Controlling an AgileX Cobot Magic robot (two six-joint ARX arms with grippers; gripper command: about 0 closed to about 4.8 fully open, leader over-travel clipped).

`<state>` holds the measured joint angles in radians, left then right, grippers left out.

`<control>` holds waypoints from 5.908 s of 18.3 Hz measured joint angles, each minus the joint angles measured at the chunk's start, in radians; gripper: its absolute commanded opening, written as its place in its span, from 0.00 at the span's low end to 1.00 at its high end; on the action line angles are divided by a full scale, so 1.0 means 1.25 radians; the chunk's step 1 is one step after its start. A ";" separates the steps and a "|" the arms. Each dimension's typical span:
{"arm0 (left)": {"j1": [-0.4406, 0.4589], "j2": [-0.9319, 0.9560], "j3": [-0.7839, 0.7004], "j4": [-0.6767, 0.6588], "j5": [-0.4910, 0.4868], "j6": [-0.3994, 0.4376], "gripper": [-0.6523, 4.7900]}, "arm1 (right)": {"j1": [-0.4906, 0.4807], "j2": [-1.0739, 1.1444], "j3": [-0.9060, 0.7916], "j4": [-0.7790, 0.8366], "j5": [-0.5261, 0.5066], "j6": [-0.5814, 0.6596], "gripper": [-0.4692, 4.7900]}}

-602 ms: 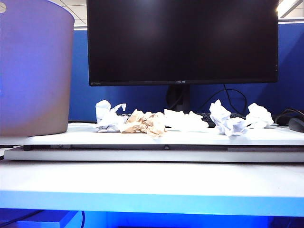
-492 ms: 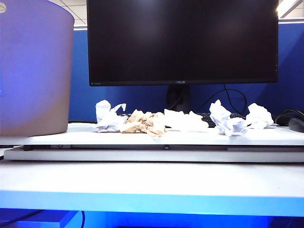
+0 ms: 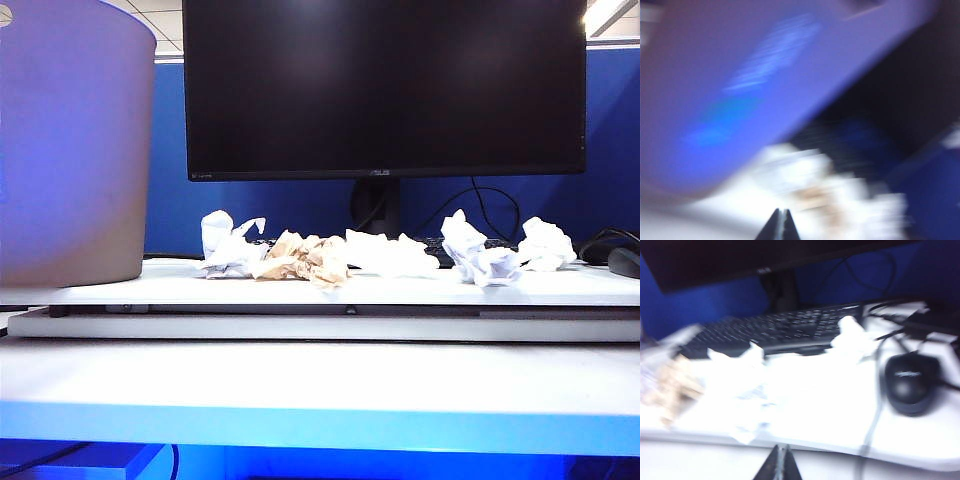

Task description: Pick up all paper balls from the table and place them in the pink trash can.

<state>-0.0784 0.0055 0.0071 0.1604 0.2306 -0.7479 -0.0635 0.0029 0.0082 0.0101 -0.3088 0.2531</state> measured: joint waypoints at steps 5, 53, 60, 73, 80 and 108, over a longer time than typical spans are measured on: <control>0.000 0.000 0.037 0.404 -0.066 -0.330 0.11 | 0.000 0.000 0.000 0.003 -0.005 0.062 0.08; -0.382 1.422 1.006 -0.314 -0.342 0.631 0.67 | 0.001 0.000 0.000 -0.115 -0.215 0.298 0.08; -0.382 1.440 1.006 -0.303 -0.362 0.635 0.72 | 0.000 0.000 0.000 -0.114 -0.215 0.298 0.08; -0.381 1.440 1.006 -0.274 -0.374 0.634 0.11 | 0.000 0.000 0.000 -0.112 -0.214 0.298 0.08; -0.382 1.427 1.055 -0.281 -0.290 0.634 0.11 | 0.000 0.000 0.000 -0.110 -0.214 0.298 0.08; -0.335 1.283 1.790 -1.175 -0.739 0.854 0.11 | 0.001 0.000 0.036 0.484 -0.490 0.616 0.08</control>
<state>-0.4969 1.6093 2.2440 -1.3083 -0.6933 0.3195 -0.0620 0.0032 0.0528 0.6151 -0.9207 1.0229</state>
